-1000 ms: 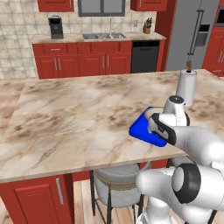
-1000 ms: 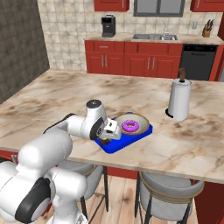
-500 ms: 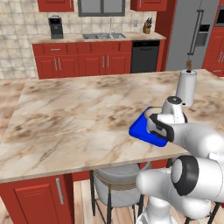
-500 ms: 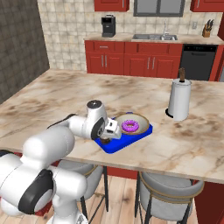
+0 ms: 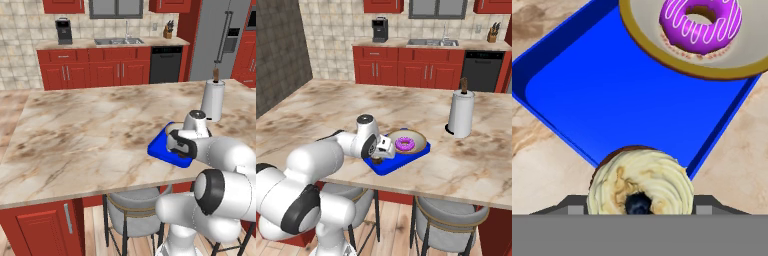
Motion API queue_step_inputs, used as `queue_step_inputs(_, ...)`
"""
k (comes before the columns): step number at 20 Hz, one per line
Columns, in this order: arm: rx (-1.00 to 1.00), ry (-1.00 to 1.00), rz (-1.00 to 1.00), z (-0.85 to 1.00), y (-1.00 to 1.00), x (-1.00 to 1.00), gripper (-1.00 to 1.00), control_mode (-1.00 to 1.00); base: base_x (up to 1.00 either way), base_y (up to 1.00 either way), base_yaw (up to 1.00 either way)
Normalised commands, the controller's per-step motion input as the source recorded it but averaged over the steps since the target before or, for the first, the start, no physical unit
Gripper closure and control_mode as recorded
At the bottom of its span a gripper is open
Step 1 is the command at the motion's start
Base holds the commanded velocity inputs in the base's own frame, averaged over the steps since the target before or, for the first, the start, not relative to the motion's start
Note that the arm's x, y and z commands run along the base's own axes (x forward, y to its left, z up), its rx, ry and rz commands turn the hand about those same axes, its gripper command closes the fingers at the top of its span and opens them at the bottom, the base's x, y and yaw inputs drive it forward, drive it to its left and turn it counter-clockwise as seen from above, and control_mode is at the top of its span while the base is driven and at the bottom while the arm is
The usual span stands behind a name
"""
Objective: Place the bowl with donut and the cupcake onto the tray.
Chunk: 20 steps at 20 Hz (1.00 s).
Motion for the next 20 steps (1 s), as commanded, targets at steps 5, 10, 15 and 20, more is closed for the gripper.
queue_step_inputs(5,0.00,0.00,0.00,-0.18,0.00,0.00,1.00,-1.00,0.00,0.00,0.00)
queue_step_inputs(10,0.00,0.00,0.00,-0.14,0.00,0.00,1.00,-1.00,0.00,0.00,0.00)
queue_step_inputs(15,0.00,0.00,0.00,-0.10,0.00,0.00,1.00,-1.00,0.00,0.00,0.00)
queue_step_inputs(20,0.00,0.00,0.00,-0.04,0.00,0.00,1.00,-1.00,0.00,0.00,0.00)
